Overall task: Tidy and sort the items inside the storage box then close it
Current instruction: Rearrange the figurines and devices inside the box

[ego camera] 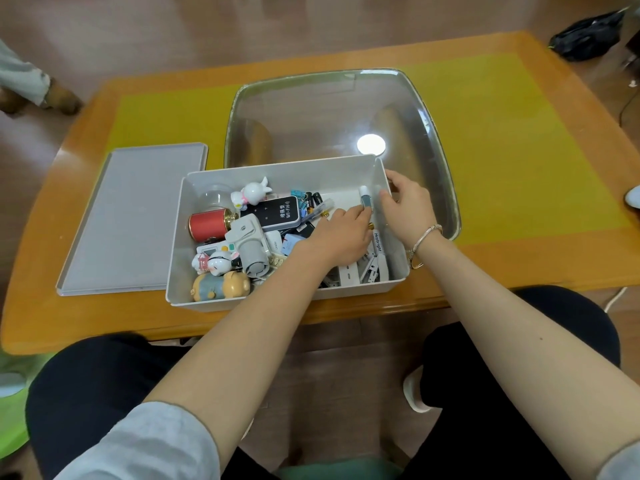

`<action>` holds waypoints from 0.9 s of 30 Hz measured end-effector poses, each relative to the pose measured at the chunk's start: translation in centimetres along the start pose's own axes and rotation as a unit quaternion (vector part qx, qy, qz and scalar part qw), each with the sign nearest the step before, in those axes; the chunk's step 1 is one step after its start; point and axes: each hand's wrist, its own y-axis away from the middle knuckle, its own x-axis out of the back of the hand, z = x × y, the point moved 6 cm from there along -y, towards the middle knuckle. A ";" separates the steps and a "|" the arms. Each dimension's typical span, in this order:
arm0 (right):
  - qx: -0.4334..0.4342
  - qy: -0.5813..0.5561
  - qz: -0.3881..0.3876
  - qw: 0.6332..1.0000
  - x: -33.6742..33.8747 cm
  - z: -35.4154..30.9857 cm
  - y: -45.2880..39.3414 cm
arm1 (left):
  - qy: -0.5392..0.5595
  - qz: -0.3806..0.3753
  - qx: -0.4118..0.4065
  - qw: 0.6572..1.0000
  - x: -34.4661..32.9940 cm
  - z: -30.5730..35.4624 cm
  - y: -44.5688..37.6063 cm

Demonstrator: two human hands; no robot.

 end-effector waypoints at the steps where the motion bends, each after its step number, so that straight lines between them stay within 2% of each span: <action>1: 0.003 0.000 -0.001 1.000 0.1 -0.1 0.0 | 0.001 0.010 0.000 1.000 0.2 0.0 0.2; 5: 0.012 0.005 -0.013 1.000 0.2 -0.3 0.1 | 0.002 0.066 0.008 0.998 1.4 -0.4 1.8; 8: 0.014 0.010 -0.023 1.000 0.1 -0.6 0.0 | 0.024 0.157 -0.017 0.987 3.1 -0.3 3.9; 11: 0.018 0.024 -0.025 0.999 0.0 -1.0 -0.3 | 0.047 0.239 -0.004 0.970 4.6 -1.3 6.5; 17: 0.037 0.115 -0.010 0.993 0.0 -1.9 -0.6 | 0.071 0.349 0.081 0.931 6.9 -5.1 10.8; 20: 0.058 0.228 0.018 0.972 0.1 -2.8 -0.4 | 0.074 0.387 0.150 0.907 7.8 -7.9 12.6; 22: 0.085 0.261 0.035 0.961 -0.1 -3.9 -0.1 | 0.063 0.400 0.197 0.893 8.1 -10.0 13.7; 24: 0.107 0.241 0.020 0.964 -0.9 -5.1 0.2 | 0.053 0.401 0.241 0.882 7.9 -12.0 14.6; 27: 0.134 0.215 -0.050 0.966 -3.2 -6.5 0.6 | 0.034 0.374 0.317 0.871 6.9 -14.7 16.1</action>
